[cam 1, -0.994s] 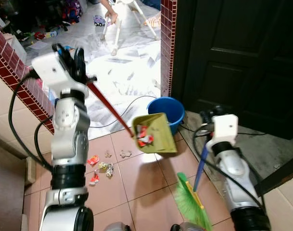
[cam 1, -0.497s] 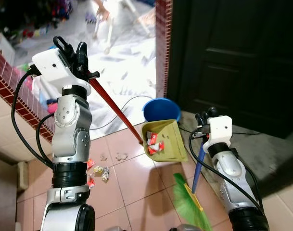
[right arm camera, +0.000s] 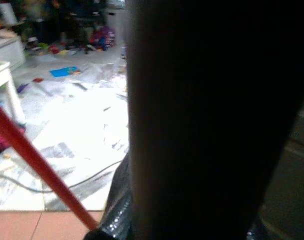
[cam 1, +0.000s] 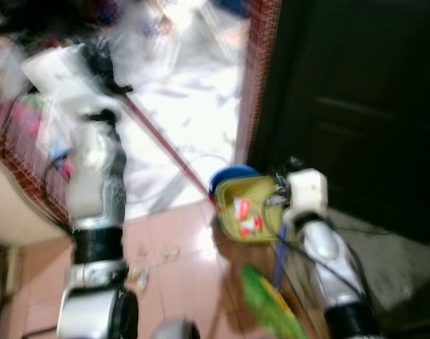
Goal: Sweep floor
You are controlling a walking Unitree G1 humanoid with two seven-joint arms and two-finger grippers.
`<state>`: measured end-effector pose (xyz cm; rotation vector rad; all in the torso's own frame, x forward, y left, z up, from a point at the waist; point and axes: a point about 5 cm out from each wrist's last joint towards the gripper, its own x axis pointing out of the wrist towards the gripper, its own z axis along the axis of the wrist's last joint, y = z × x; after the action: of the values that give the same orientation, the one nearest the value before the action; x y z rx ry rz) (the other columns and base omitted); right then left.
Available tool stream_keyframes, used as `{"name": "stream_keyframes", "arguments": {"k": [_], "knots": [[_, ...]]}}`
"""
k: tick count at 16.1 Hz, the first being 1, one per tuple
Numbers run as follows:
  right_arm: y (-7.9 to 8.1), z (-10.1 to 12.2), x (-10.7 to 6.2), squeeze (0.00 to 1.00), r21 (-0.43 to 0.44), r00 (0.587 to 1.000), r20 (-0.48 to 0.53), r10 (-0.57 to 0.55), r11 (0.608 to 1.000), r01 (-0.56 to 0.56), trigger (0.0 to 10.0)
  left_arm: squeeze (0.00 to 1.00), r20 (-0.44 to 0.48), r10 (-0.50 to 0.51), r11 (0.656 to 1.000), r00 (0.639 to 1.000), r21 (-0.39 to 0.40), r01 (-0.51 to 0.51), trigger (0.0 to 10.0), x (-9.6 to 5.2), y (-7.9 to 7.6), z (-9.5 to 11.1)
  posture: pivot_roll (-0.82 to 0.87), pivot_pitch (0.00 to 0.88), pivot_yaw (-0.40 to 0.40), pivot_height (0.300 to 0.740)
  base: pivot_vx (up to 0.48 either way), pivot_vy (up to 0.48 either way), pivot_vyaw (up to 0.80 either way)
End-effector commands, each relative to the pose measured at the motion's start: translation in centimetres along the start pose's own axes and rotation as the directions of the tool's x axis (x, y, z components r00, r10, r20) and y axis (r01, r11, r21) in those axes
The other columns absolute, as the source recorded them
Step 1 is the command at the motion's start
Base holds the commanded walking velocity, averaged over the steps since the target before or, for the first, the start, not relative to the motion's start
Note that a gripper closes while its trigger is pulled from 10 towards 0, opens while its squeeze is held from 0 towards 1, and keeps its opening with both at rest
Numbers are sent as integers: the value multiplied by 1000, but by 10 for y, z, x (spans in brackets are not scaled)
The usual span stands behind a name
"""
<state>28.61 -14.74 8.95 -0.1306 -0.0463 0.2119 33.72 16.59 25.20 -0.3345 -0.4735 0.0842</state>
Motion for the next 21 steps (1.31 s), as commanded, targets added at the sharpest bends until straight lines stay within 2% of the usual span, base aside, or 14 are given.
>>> {"name": "stream_keyframes", "arguments": {"k": [1,7,8,14,16,19,21], "knots": [[-7,2,-2,0,-5,1000,13,-20,1000,20,10000,0,83,-42,999,996,12,41,10000,6,-13,17,-102,0,77,740,450,0,0],[-6,0,-3,0,-3,1000,3,-11,1000,11,10000,0,86,-12,999,996,48,8,10000,6,-8,17,-102,0,76,740,359,277,0],[-6,-1,-3,0,-3,1000,0,-10,1000,10,10000,0,96,-10,997,995,79,2,10000,7,-7,18,-102,0,75,740,0,244,0],[-7,-2,-4,0,-2,1000,-8,-7,1000,7,10000,0,132,34,988,991,148,-54,10000,8,-7,15,-102,0,75,740,48,42,0],[-5,-2,-4,0,-2,1000,-8,-2,1000,2,10000,0,131,37,986,991,159,-58,10000,8,-13,10,-106,0,73,740,0,0,0],[-5,-1,-5,0,5,1000,-6,3,1000,-3,10000,0,127,-14,986,992,166,-8,10000,7,-27,3,-111,0,76,740,0,0,0],[-5,-1,-6,0,3,1000,-4,4,1000,-4,10000,0,131,-36,986,991,165,14,10000,6,-32,2,-115,0,80,740,345,0,0]]}}
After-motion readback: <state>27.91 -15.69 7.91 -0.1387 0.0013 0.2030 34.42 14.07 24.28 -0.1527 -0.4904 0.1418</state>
